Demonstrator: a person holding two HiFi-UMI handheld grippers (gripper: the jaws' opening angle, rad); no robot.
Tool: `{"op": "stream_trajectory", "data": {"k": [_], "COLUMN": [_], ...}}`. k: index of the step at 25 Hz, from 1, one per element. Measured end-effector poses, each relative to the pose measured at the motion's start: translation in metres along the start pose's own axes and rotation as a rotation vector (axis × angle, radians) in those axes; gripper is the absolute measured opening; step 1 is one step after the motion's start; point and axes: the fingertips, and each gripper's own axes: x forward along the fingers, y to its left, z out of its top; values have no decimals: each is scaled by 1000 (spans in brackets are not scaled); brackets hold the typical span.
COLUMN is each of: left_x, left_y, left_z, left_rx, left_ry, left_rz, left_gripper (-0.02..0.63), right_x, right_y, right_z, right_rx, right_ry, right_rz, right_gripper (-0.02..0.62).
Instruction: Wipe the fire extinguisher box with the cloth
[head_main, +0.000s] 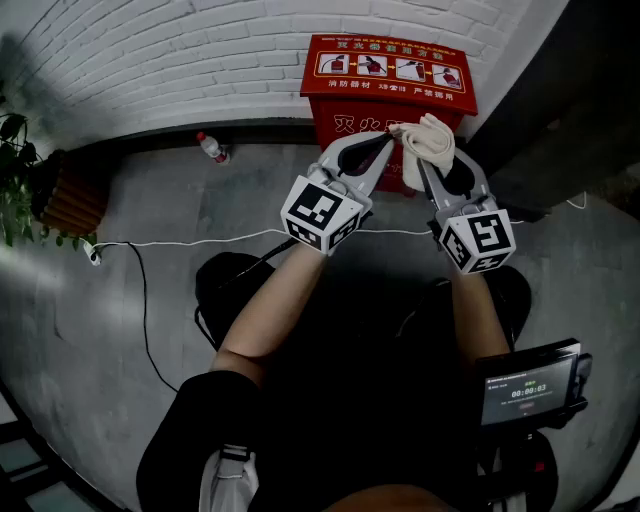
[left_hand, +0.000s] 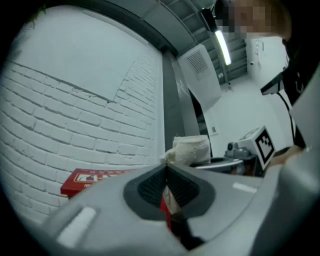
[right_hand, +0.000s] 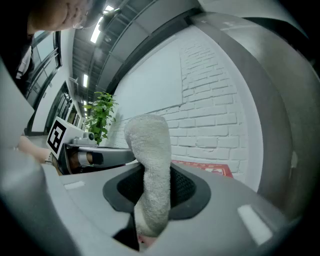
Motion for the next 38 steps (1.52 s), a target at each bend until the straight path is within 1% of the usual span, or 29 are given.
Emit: {"op": "stream_trajectory", "data": {"k": [4,8,11,15,20,25,29,34,38], "left_x": [17,28,34,47,66,89,104,121,140], "left_y": [-9,-16,-22,-27,-33,-38,-40,-40,-35], "left_z": [16,34,51,58,52,31,13,-2,-5], "left_rx": [14,28,21,39,46,16,17,21,25], "left_ry": [-37,-63,-75,-74,-71,-38,-2,12,14], "left_rz": [-24,-37,-48,-52,-42,-34,-40,-38,-36], "left_gripper": [2,2,2,2,3,2,3,2,2], "right_x": [-8,-22,-35,-47,-56,-62,-59,-50,-34], "right_y": [-27,-58,-78,-101,-122,-143,-163,-185,-205], "right_z": [25,45,67,80,68,42,24,0,0], "right_rx": [-25,-58,-74,-102,-133,-104,-78,-48,-51], "right_ry": [-33,-29,-33,-49,-24,10,23,38,39], "right_rz": [-27,-81,-125,-163,-207,-226,-242,-252,-249], "right_gripper": [114,114,114,114,114,114,114,114,114]}}
